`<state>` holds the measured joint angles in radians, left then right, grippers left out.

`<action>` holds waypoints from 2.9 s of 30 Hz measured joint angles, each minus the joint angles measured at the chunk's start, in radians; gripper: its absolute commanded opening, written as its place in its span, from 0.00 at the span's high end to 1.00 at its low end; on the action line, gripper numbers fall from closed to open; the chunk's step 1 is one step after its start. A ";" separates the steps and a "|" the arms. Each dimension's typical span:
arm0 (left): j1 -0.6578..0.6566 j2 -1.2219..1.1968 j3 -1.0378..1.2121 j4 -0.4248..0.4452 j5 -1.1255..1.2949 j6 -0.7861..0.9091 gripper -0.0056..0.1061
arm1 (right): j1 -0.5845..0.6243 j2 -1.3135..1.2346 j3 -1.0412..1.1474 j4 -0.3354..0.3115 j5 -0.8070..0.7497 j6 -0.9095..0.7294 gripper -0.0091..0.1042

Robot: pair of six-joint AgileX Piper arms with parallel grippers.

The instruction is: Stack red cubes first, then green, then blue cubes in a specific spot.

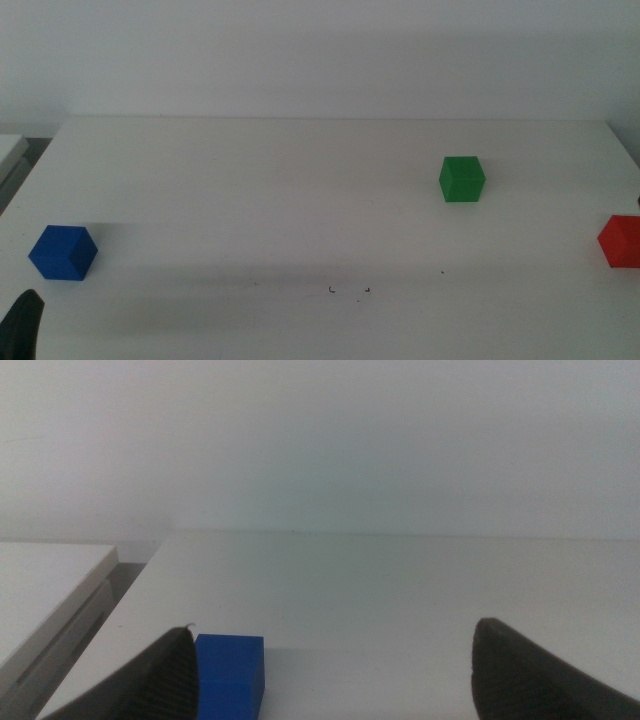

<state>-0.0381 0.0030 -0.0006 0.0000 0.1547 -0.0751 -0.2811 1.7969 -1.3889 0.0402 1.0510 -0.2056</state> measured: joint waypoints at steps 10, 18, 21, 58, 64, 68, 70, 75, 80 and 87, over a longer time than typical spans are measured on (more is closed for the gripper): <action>0.000 0.000 0.000 0.000 0.000 0.000 0.11 | 0.000 0.072 0.000 0.029 -0.046 -0.019 0.19; 0.000 0.000 0.000 0.000 0.000 0.000 0.11 | 0.000 0.115 0.000 0.043 -0.063 -0.021 0.19; 0.000 0.000 0.000 0.000 0.000 0.000 0.11 | 0.000 0.127 0.000 0.043 -0.067 -0.021 0.19; 0.000 0.000 0.000 0.000 0.000 0.000 0.11 | 0.087 0.176 -0.004 0.002 -0.058 0.048 0.85; 0.000 0.000 0.000 0.000 0.000 0.000 0.11 | 0.270 0.115 -0.083 -0.052 0.062 0.275 0.85; 0.000 0.000 0.000 0.000 0.000 0.000 0.11 | 0.418 0.114 -0.129 -0.053 0.093 0.404 0.85; 0.000 0.000 0.000 0.000 0.000 0.000 0.11 | 0.495 0.114 -0.143 -0.053 0.099 0.469 0.85; 0.000 0.000 0.000 0.000 0.000 0.000 0.11 | 0.660 0.123 -0.184 -0.051 0.099 0.629 0.85; 0.000 0.000 0.000 0.000 0.000 0.000 0.11 | 0.772 0.173 -0.244 -0.040 0.100 0.727 0.85; 0.000 0.000 0.000 0.000 0.000 0.000 0.11 | 0.878 0.214 -0.281 -0.028 0.080 0.821 0.85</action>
<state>-0.0381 0.0030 -0.0006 0.0000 0.1547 -0.0751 0.5971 2.0112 -1.6695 0.0127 1.1311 0.6158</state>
